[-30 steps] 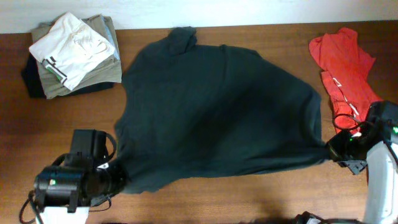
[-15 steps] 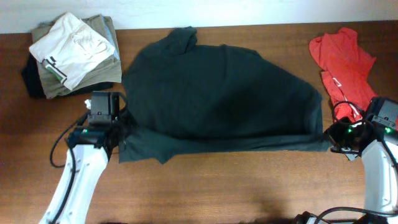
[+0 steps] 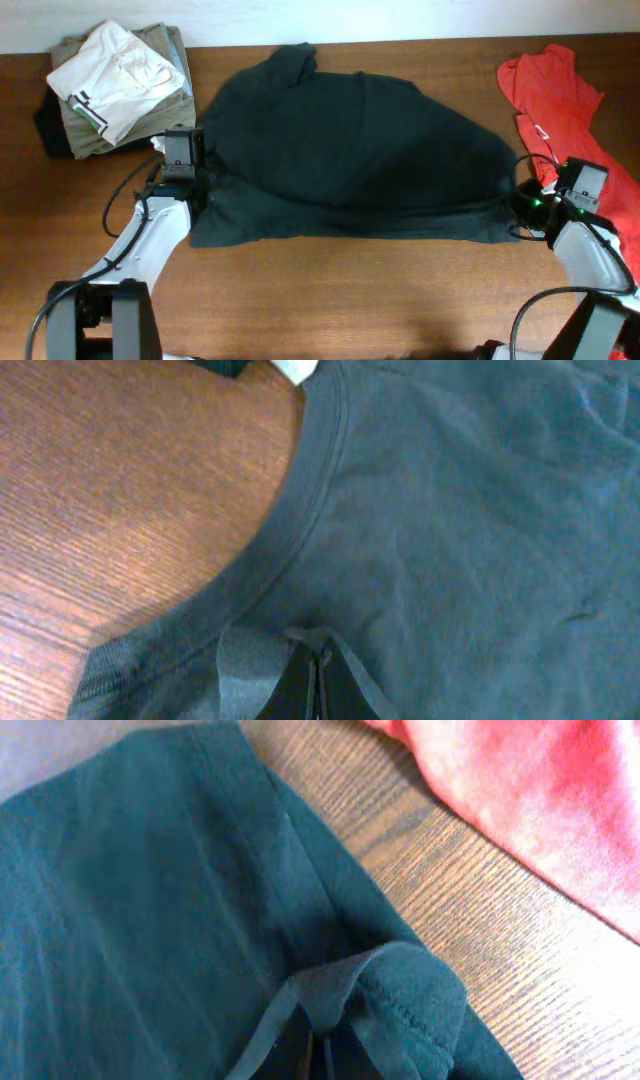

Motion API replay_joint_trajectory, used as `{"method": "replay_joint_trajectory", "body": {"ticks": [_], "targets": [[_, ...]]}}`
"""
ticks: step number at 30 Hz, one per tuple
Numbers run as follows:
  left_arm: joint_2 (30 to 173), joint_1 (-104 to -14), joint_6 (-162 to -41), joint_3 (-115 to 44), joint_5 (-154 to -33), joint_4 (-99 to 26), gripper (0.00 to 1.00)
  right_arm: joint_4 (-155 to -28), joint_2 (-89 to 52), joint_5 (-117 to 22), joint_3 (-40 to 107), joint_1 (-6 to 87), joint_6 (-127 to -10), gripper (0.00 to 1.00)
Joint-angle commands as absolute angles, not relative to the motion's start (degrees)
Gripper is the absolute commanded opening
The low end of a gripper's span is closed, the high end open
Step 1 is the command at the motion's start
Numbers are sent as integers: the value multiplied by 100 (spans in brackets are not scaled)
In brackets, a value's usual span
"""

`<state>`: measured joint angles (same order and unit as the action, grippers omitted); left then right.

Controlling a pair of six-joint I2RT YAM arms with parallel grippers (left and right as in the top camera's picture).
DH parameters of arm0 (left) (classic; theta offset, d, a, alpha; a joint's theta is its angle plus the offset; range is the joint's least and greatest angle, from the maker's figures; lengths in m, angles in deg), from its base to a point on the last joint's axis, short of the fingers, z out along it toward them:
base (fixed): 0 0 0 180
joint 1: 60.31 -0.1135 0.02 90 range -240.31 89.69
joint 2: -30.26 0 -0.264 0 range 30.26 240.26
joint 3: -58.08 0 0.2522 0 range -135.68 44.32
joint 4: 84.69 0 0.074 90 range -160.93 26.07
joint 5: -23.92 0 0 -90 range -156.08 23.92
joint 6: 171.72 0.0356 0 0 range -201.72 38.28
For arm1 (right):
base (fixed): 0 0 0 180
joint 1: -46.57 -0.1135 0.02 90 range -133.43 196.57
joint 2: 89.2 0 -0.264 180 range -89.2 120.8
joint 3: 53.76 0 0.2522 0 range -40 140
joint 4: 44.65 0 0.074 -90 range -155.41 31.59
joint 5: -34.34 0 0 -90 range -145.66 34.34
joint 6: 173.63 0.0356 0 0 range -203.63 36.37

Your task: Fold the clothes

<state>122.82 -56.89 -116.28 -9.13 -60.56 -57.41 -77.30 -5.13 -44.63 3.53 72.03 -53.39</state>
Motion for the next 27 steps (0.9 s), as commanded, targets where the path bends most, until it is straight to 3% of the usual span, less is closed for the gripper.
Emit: {"method": "replay_joint_trajectory", "body": {"ticks": [1,4,6,8,9,10,12,14,16,18,19,21,27], "targets": [[12524,-5700,-11646,-933,-5764,-6097,1,-7392,-417,-4601,329,7170,-5273,4],[12625,-5700,-11646,-933,-5759,-6160,2,-7320,-404,-4765,329,7170,-5271,4],[12627,-5700,-11646,-933,-5700,-6193,7,-7245,-288,-4754,329,7168,-5269,4],[12627,-5698,-11644,-933,-5702,-6198,60,-7219,-117,-4732,329,7159,-5275,79],[12627,-5700,-11644,-933,-5700,-6195,83,-7149,-76,-4732,331,7161,-5337,96],[12616,-5700,-11464,-946,-5713,-6241,94,-7151,-87,-4728,436,7181,-5334,97],[12255,-5700,-11025,-1138,-5718,-5922,99,-7949,-229,-4732,1192,7181,-5490,99],[11665,-5704,-11029,-1265,-5766,-5621,99,-9064,-294,-4715,2237,7168,-5804,98],[11020,-5698,-11036,-1274,-6668,-5107,99,-10124,-292,-3996,3177,7165,-6290,99],[10953,-5615,-11235,-1274,-7558,-4241,96,-10379,-277,-2881,3256,7089,-6480,98],[11154,-5355,-11473,-1274,-7582,-3081,93,-10622,-185,-2868,3249,6831,-6480,99],[11423,-5064,-11571,-1274,-7602,-2408,93,-10690,-78,-2868,3242,6516,-6480,99],[12356,-4507,-12144,-1274,-7831,-2524,93,-10668,348,-3277,3242,5821,-6478,99]]}}
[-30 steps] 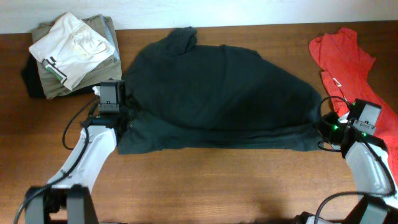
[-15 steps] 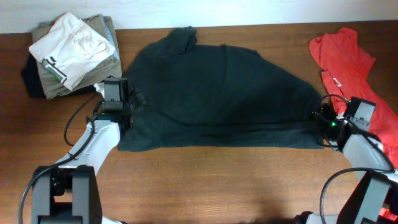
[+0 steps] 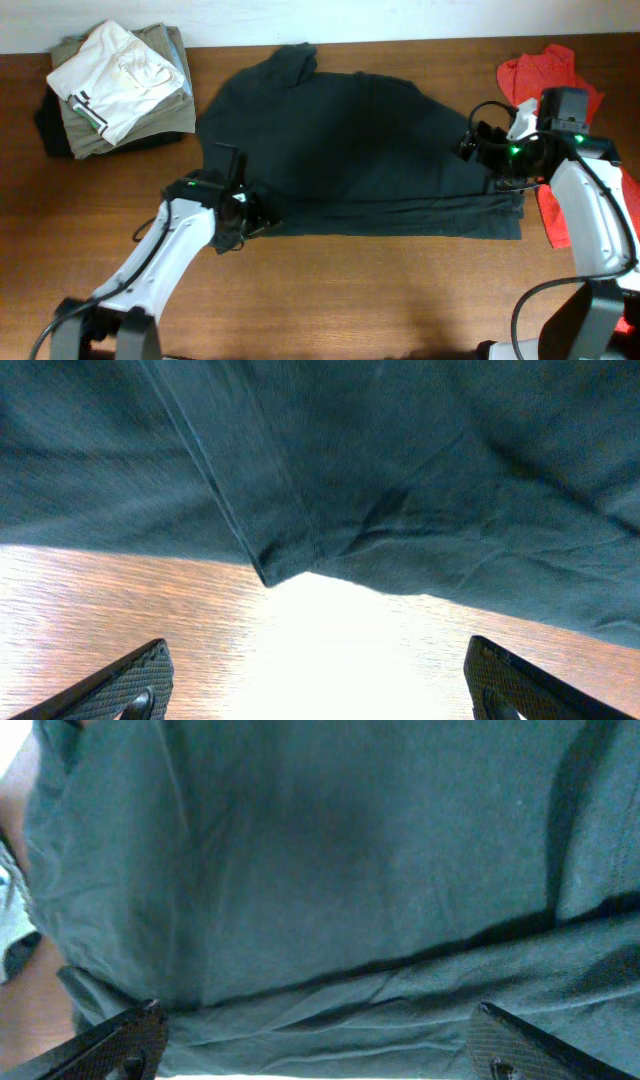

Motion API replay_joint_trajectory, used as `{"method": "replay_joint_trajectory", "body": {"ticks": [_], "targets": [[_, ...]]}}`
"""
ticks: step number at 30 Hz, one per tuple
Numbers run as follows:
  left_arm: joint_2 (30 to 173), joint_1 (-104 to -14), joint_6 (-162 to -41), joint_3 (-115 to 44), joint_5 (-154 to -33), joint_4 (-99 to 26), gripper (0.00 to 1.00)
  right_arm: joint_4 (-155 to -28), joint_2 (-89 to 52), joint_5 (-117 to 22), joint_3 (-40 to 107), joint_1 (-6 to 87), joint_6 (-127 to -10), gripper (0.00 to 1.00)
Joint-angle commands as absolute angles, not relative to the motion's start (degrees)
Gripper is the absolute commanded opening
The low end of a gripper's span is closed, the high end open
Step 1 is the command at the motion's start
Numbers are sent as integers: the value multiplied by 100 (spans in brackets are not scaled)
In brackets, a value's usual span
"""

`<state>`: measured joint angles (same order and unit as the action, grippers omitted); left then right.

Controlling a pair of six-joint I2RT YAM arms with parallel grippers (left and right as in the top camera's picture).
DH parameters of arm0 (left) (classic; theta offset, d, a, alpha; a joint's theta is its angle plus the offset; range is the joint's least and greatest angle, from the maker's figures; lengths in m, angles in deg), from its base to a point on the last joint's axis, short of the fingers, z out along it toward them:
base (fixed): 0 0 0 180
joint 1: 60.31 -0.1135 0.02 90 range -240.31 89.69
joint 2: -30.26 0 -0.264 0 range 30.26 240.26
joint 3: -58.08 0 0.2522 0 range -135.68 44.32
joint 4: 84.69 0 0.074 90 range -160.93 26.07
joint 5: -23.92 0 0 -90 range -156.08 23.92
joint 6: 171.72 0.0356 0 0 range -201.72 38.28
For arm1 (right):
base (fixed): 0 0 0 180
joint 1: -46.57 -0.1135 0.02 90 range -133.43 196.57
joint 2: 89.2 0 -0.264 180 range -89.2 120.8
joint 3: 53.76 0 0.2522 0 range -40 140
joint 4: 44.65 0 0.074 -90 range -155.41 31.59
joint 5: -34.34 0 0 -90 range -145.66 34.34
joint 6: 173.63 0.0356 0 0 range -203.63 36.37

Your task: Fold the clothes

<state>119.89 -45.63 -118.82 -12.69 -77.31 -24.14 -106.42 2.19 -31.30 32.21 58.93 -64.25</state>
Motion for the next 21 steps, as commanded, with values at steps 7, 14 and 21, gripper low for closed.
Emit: {"method": "replay_joint_trajectory", "body": {"ticks": [7,14,21], "targets": [[12893,-4509,-12138,-1274,-7661,-3389,74,-10716,381,-3580,3242,5821,-6484,99],[12893,-4509,-12135,-1274,-7613,-3680,1,-10712,381,-3583,3242,5821,-6482,99],[12893,-4517,-12135,-1282,-7617,-5603,1,-10707,381,-3629,3242,5821,-6480,99]]}}
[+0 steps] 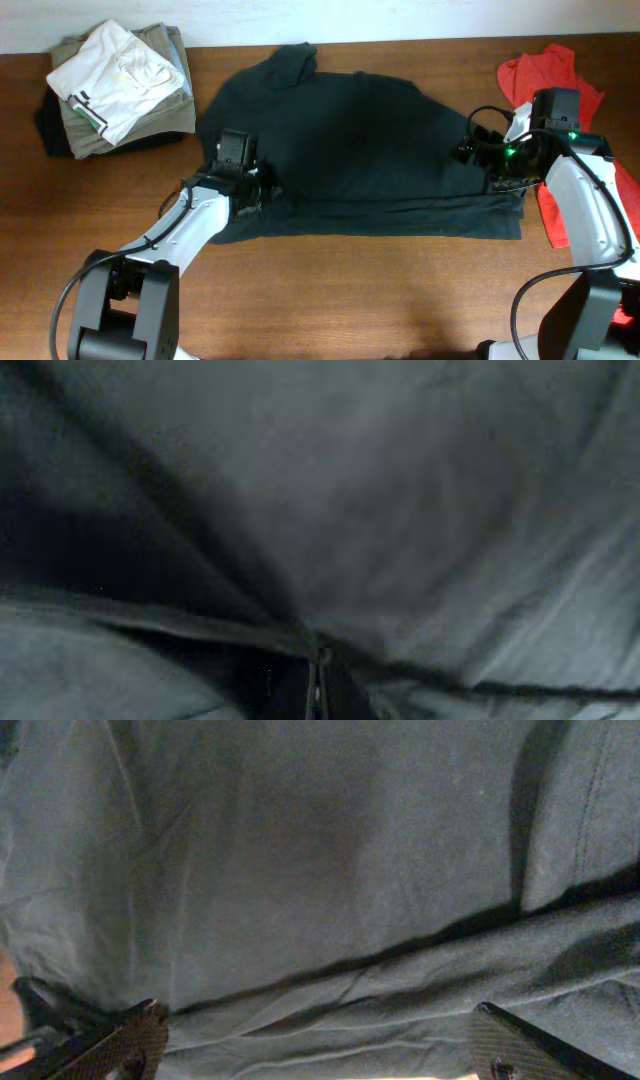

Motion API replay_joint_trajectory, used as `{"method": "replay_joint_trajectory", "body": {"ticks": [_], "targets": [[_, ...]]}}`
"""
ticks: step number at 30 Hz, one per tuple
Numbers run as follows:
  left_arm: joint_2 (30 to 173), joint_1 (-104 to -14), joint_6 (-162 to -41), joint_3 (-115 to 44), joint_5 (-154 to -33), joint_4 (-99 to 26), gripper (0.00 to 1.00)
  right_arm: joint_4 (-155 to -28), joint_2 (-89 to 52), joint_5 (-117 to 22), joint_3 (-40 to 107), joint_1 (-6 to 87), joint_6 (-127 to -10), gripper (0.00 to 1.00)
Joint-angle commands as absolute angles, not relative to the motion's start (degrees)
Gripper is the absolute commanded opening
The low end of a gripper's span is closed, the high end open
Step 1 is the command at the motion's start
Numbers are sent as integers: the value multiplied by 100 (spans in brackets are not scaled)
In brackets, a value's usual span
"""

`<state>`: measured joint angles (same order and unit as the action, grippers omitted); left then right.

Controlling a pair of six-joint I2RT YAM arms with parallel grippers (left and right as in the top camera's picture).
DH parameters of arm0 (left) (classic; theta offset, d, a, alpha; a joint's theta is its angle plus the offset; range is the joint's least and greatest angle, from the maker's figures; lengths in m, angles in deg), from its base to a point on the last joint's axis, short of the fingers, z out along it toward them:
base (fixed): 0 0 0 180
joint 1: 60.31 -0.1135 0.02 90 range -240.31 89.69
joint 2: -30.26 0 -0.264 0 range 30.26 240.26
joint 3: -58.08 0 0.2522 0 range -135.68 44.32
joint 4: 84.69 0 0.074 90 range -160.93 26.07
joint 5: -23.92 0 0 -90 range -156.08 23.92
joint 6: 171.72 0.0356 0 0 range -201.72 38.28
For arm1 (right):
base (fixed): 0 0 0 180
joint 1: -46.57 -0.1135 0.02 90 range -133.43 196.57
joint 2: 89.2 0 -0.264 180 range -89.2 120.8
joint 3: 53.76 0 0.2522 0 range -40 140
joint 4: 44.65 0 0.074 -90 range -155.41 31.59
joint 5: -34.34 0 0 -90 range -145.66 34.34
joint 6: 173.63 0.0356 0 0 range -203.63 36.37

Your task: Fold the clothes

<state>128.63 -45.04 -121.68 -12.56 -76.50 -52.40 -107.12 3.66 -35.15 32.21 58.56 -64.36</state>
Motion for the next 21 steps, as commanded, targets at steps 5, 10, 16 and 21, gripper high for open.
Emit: {"method": "replay_joint_trajectory", "body": {"ticks": [5,10,16,21], "targets": [[12922,-4517,-12133,-1280,-7263,-6440,8,-10707,381,-3648,3242,5821,-6480,99],[13477,-4520,-11368,-1285,-7204,-7572,79,-10740,388,-3646,3181,5821,-6484,99],[12286,-5226,-10774,-2264,-7254,-4154,80,-11278,392,-3635,3177,5821,-6668,99],[12813,-5223,-10774,-2115,-7237,-2871,74,-11643,420,-3707,2829,5821,-6563,99]]}}
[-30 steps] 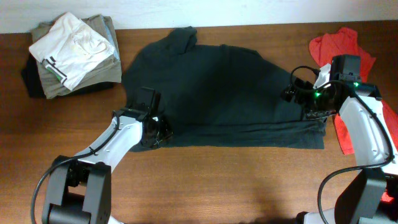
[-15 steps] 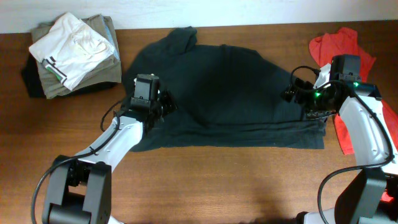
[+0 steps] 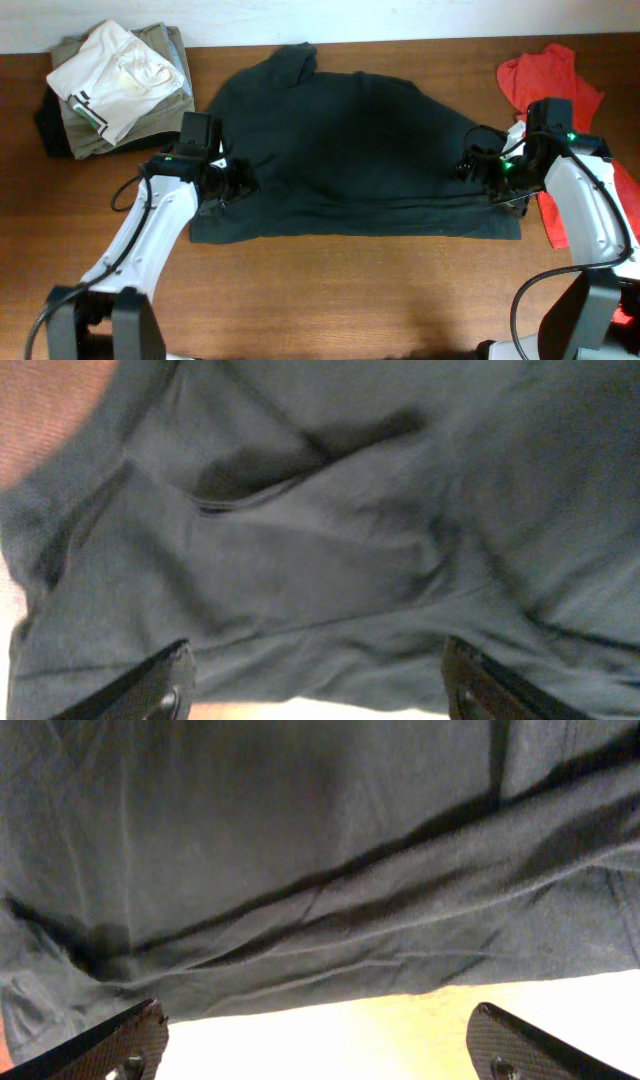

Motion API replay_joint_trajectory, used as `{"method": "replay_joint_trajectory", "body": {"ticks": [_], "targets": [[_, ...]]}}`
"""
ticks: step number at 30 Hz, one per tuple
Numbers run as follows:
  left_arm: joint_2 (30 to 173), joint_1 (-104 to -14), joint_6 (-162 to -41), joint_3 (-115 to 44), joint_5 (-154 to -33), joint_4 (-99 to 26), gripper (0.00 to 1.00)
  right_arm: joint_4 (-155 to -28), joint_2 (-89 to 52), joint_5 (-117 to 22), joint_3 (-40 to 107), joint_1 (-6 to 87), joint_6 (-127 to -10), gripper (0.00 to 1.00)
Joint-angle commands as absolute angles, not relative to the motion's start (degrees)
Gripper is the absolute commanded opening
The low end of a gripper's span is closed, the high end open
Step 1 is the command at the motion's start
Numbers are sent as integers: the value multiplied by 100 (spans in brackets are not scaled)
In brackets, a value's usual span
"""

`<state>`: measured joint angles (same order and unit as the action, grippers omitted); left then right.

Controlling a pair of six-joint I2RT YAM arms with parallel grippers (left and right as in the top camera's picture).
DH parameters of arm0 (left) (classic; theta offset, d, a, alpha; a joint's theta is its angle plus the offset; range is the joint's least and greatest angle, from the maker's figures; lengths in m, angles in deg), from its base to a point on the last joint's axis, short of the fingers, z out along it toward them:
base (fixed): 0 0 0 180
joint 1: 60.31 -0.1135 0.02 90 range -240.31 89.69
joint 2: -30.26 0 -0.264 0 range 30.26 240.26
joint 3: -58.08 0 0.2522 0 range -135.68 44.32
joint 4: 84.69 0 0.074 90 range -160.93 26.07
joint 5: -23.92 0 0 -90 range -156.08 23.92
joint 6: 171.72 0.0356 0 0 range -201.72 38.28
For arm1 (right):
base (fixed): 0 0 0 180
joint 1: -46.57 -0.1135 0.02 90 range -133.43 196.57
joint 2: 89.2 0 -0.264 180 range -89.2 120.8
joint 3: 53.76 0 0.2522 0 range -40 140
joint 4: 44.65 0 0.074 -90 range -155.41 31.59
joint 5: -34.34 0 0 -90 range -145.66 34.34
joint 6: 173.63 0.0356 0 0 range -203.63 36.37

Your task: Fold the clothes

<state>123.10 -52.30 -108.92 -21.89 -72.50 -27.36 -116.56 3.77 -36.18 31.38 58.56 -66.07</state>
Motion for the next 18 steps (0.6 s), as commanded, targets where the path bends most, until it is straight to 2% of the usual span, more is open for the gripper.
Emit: {"method": "replay_joint_trajectory", "body": {"ticks": [1,3,6,14,15,17,18], "targets": [[13057,-5223,-10774,-2115,-7237,-3017,72,-11553,420,-3701,2652,5821,-6473,99],[13615,-5223,-10771,-2115,-7226,-3444,55,-11037,420,-3685,2250,5821,-6471,99],[13971,-5230,-10765,-2115,-7204,-3990,49,-10852,420,-3688,2150,5821,-6473,99],[13997,-5424,-10450,-2115,-7058,-5861,49,-10740,420,-3685,2073,5819,-6473,98],[13984,-5427,-10448,-2137,-7079,-6115,56,-10720,420,-3685,2034,5819,-6473,99],[13838,-5424,-10450,-2290,-7145,-5966,57,-10749,420,-3685,1931,5819,-6473,99],[13567,-5424,-10450,-2325,-7143,-5822,63,-10764,420,-3683,1859,5821,-6469,99]]}}
